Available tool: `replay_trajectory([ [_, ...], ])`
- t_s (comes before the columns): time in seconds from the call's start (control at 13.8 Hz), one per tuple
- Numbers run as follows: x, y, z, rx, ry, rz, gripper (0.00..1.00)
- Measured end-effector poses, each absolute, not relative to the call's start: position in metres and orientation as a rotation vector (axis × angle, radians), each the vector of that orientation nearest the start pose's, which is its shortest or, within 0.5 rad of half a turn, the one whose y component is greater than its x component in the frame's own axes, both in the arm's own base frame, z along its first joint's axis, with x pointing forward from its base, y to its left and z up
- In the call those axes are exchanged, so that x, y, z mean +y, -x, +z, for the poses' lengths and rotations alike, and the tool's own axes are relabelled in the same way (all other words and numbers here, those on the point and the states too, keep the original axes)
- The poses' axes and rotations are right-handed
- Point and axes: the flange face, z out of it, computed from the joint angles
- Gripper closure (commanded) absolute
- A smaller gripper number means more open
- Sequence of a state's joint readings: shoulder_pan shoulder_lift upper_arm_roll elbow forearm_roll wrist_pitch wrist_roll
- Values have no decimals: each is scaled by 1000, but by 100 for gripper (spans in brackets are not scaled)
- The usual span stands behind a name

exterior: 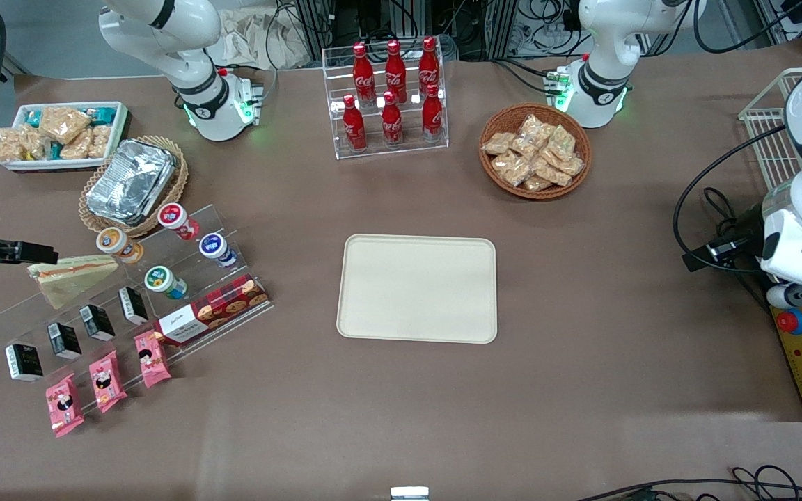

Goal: Place sandwich on tray
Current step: 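Move the right gripper over the wrapped triangular sandwich on the acrylic rack, then lower the right gripper and close it on the wrapped sandwich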

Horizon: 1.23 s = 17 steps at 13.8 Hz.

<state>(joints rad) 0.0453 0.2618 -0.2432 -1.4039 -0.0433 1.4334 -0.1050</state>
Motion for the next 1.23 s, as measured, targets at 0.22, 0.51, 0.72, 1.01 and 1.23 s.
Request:
replay_trajectory([
  [0.22,-128,-595,532,202,3169,420,0],
  [0.51,-144,-588,526,245,3147,422,0],
  [0.72,-145,-591,527,260,3154,387,0],
  [1.01,-148,-590,526,372,3152,382,0],
  [1.23,-166,-584,518,574,3128,407,0],
])
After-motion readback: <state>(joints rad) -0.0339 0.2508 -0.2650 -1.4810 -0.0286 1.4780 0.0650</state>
